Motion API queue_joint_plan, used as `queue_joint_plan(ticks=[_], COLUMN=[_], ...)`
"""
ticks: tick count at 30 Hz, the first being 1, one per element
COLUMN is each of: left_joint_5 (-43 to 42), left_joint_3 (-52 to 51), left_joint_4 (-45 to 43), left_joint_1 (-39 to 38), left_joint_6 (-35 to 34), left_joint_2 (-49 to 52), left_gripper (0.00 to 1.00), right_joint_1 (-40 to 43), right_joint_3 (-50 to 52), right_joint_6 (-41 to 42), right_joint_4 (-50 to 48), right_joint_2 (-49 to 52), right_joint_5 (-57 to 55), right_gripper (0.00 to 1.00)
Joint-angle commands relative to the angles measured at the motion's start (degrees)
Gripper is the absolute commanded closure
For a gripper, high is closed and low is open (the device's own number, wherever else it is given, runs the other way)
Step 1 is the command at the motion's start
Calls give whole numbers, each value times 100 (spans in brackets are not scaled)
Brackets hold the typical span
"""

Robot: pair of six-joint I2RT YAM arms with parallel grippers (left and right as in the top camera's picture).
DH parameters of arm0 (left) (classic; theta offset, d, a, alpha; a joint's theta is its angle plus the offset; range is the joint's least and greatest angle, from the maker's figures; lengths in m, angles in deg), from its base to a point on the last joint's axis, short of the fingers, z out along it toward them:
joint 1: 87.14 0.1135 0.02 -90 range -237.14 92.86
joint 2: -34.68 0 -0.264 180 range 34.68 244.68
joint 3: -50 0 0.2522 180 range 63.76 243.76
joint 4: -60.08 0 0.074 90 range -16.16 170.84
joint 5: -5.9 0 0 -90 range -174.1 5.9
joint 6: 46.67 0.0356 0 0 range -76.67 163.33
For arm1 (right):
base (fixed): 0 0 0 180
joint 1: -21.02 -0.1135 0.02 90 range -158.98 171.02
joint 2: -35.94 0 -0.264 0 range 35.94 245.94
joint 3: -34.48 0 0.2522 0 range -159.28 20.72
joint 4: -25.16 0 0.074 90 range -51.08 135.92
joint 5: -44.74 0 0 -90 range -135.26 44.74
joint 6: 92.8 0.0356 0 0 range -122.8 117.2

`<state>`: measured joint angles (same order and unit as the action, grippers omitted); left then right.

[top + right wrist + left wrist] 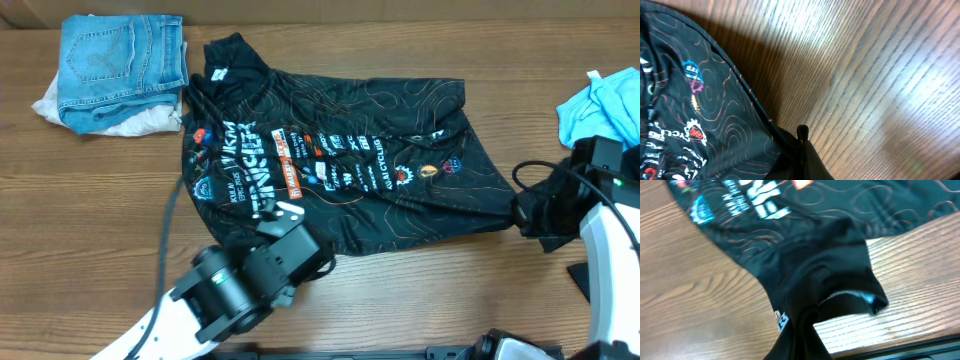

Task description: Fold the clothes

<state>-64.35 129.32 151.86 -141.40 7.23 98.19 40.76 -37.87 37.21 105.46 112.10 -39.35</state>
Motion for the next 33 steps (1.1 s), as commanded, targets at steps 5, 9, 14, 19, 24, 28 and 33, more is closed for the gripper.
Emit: queue_joint_plan(ticks=[5,9,14,19,24,28,33], left_joint_5=[466,531,529,457,348,315,356], left_joint_3=[697,981,1014,1014,1012,1008,1008], left_joint_4=[332,492,693,846,879,879,874], left_joint_1=[24,24,24,24,24,24,24], left_joint_6=[-422,-420,-424,-470,-468,-468,-466], left_joint_2=[-769,-1040,-1113,-1113,-1113,-1113,-1110], left_gripper=[96,96,96,96,96,96,96], right_joint_1=[26,26,26,26,26,26,26], right_joint_3=[-192,-192,-188,-175,-136,-98,-68], right_joint_6=[70,68,48,0,-219,-254,-247], right_joint_4=[68,96,170,326,391,446,542], right_joint_2=[-444,-442,-442,-437,-417,-393,-396], right_joint_5=[-354,-442,-638,-802,-800,-800,-846], right_gripper=[96,96,96,96,94,94,96])
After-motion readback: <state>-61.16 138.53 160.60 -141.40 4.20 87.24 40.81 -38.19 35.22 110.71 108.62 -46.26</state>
